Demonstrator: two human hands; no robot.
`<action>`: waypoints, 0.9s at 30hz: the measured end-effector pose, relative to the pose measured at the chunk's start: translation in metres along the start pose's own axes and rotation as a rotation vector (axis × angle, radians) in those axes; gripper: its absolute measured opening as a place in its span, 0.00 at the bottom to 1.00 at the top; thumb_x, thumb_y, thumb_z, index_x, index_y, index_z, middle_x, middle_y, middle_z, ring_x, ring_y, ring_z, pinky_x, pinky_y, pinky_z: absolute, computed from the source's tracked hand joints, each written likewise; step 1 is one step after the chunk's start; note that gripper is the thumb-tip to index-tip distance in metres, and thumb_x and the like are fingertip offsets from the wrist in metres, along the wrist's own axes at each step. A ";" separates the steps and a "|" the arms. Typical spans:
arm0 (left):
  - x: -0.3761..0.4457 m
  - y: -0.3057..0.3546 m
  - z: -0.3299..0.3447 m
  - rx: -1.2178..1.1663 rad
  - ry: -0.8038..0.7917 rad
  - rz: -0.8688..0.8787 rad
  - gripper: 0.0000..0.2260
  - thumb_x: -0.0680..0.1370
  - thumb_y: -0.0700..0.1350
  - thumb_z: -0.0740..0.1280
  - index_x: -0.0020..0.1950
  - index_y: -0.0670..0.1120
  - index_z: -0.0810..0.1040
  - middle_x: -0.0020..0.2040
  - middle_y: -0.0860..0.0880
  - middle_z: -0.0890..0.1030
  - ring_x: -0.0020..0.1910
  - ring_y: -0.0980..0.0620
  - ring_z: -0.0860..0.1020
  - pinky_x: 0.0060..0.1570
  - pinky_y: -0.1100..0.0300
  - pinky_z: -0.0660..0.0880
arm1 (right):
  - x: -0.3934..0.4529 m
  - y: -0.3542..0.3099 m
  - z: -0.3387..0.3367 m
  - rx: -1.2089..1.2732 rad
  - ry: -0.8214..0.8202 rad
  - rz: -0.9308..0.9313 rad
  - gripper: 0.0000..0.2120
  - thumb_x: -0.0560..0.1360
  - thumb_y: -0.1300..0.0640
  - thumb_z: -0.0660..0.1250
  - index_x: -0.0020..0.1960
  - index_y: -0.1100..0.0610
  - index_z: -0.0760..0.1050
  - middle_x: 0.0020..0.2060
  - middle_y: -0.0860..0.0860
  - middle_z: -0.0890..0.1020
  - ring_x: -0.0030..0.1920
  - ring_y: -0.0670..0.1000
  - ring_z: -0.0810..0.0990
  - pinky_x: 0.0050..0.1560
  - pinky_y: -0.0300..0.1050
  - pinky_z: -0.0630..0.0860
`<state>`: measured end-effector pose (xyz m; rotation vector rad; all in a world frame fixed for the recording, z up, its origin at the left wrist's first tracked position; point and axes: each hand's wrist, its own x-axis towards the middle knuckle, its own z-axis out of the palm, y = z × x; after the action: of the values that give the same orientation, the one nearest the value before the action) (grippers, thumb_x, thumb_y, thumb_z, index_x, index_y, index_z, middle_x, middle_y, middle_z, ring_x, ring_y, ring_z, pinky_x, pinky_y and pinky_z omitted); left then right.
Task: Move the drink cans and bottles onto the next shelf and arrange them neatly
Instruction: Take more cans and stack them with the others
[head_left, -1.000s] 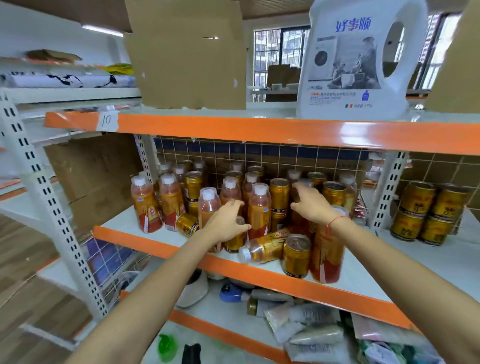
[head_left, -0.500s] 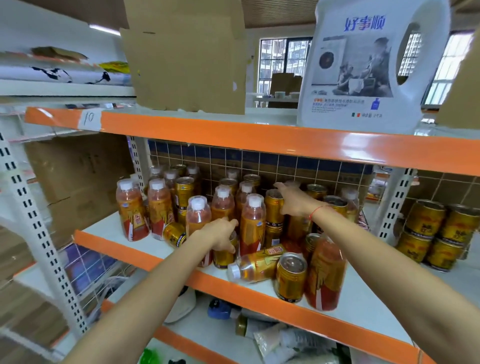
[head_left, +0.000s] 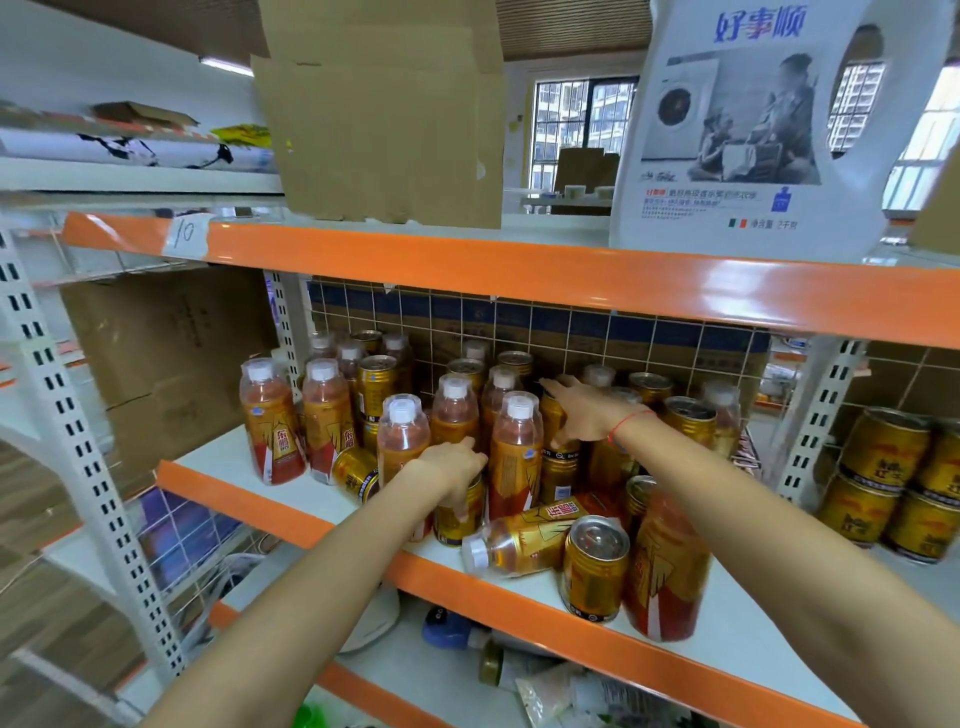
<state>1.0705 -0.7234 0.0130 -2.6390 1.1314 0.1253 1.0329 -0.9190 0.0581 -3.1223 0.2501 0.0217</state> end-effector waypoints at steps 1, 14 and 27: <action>0.000 0.000 0.001 -0.003 -0.003 -0.002 0.36 0.70 0.49 0.75 0.74 0.45 0.62 0.70 0.41 0.63 0.64 0.41 0.71 0.57 0.52 0.73 | 0.000 0.000 0.001 0.001 -0.001 0.000 0.46 0.70 0.52 0.73 0.78 0.51 0.47 0.76 0.56 0.53 0.73 0.60 0.59 0.69 0.56 0.66; 0.000 0.002 0.003 0.006 0.005 -0.011 0.38 0.71 0.49 0.75 0.75 0.44 0.59 0.70 0.41 0.64 0.65 0.40 0.69 0.60 0.51 0.71 | 0.000 -0.007 -0.006 0.153 0.090 -0.017 0.33 0.70 0.63 0.71 0.70 0.54 0.61 0.65 0.56 0.68 0.58 0.57 0.74 0.51 0.49 0.76; -0.005 0.003 -0.003 0.012 0.045 0.014 0.34 0.70 0.50 0.75 0.71 0.44 0.64 0.69 0.42 0.66 0.62 0.42 0.73 0.51 0.54 0.73 | -0.010 -0.006 -0.005 0.198 0.121 0.038 0.40 0.67 0.59 0.76 0.72 0.54 0.59 0.64 0.59 0.67 0.61 0.60 0.72 0.56 0.52 0.75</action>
<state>1.0645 -0.7226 0.0158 -2.6360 1.1609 0.0616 1.0241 -0.9114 0.0633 -2.9248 0.2930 -0.1810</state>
